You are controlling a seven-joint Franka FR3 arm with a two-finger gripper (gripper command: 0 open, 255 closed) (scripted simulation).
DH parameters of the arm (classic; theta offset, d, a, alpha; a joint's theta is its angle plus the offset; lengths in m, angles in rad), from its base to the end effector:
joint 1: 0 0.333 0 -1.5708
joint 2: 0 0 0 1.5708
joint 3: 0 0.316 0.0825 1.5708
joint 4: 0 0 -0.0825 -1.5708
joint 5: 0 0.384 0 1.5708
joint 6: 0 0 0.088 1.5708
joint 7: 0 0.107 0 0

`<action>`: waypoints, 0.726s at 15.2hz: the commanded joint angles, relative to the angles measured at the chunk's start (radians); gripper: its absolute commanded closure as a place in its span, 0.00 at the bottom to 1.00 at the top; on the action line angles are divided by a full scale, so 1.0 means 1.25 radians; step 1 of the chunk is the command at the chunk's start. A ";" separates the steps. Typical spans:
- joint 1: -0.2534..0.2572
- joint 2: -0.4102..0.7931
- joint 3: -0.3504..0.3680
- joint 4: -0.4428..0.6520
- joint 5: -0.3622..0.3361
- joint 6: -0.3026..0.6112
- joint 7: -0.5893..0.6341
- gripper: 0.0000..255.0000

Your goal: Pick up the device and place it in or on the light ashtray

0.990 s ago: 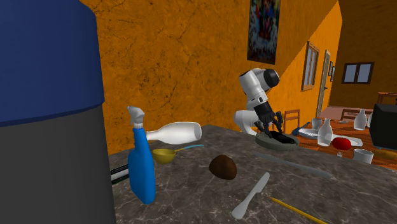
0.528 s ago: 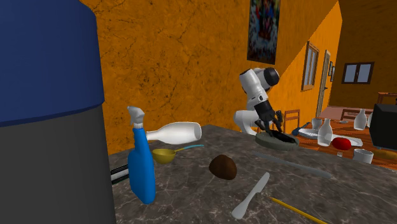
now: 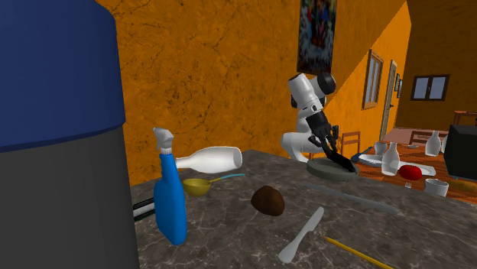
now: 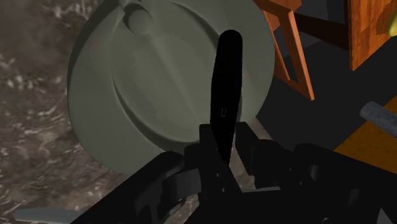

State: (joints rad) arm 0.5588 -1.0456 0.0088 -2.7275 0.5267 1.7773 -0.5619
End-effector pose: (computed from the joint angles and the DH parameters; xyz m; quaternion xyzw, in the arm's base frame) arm 0.1940 0.1757 0.5154 -0.8385 -0.4802 -0.0460 0.2534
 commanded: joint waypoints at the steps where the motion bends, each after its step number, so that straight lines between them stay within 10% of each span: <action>1: -0.001 0.003 -0.003 0.022 -0.005 -0.018 0.009 1.00; 11: 0.000 -0.028 -0.003 0.047 -0.009 -0.066 0.036 1.00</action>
State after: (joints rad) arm 0.5587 -1.0683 0.0025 -2.6527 0.5131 1.6904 -0.5150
